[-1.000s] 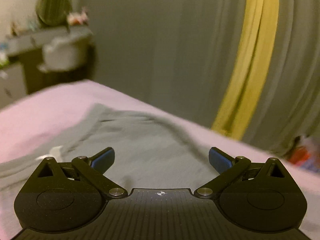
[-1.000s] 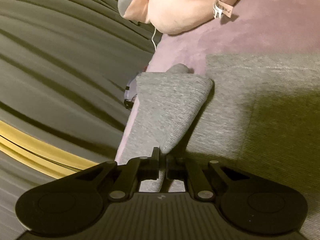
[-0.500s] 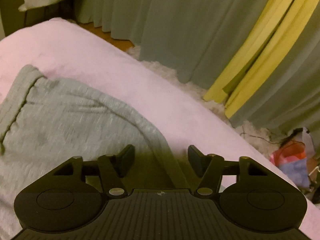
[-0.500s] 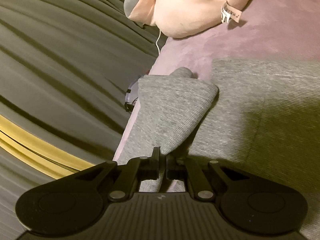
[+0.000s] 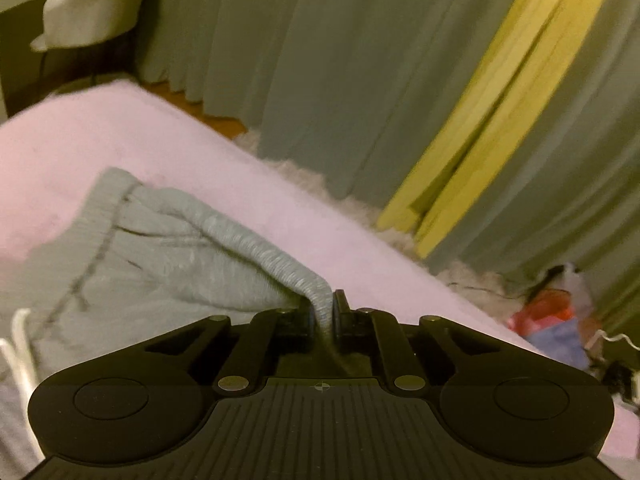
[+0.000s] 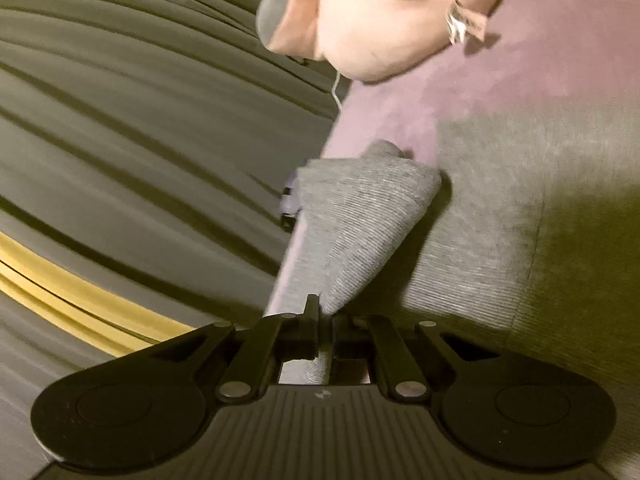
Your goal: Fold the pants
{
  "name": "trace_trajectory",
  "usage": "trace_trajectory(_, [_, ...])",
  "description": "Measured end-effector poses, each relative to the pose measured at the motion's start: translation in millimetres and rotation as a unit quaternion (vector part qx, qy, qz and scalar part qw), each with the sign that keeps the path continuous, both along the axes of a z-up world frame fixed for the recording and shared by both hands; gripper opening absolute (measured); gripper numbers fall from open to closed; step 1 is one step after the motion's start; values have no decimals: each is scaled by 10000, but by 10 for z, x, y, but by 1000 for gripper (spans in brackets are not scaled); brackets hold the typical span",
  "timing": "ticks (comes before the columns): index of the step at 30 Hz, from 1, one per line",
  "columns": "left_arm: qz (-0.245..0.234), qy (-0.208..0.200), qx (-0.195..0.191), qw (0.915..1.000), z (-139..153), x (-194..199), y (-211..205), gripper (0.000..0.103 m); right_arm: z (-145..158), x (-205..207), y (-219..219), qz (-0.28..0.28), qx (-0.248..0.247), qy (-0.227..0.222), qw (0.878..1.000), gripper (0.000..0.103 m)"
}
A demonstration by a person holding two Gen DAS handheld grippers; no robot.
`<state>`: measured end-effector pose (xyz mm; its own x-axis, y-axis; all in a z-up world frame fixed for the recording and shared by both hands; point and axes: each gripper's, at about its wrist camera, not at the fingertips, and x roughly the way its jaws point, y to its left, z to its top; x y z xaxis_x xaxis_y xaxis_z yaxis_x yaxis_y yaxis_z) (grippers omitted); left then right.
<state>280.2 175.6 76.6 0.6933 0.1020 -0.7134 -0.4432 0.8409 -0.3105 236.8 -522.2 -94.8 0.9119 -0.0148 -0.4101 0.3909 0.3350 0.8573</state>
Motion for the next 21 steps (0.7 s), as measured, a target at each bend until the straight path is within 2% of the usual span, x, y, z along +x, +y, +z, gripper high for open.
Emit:
trace_trajectory(3, [-195, -308, -36, 9993, 322, -527, -14, 10, 296, -249, -63, -142, -140, -265, 9995, 5])
trace_trajectory(7, [-390, -469, -69, 9981, 455, -1341, -77, 10, 575, -692, -210, -158, -215, -460, 9986, 5])
trace_trajectory(10, [-350, -288, -334, 9984, 276, -1971, -91, 10, 690, -1142, -309, 48, -577, -148, 9982, 5])
trace_trajectory(12, [-335, -22, -497, 9982, 48, -2281, -80, 10, 654, -1440, -401, 143, -578, 184, 9981, 5])
trace_trajectory(15, [-202, 499, -837, 9950, -355, -2549, -68, 10, 530, -1693, -475, 152, -576, 855, 9946, 5])
trace_trajectory(17, [-51, 580, -971, 9936, -517, -2659, -60, 10, 406, -1737, -473, 293, -517, 1159, 9915, 5])
trace_trajectory(20, [223, 602, -886, 9940, -635, -2664, 14, 24, 241, -1732, -464, 396, -554, 1526, 9859, 6])
trace_trajectory(21, [330, 583, -793, 9946, -648, -2621, 21, 32, 213, -1736, -452, 440, -501, 1568, 9854, 8])
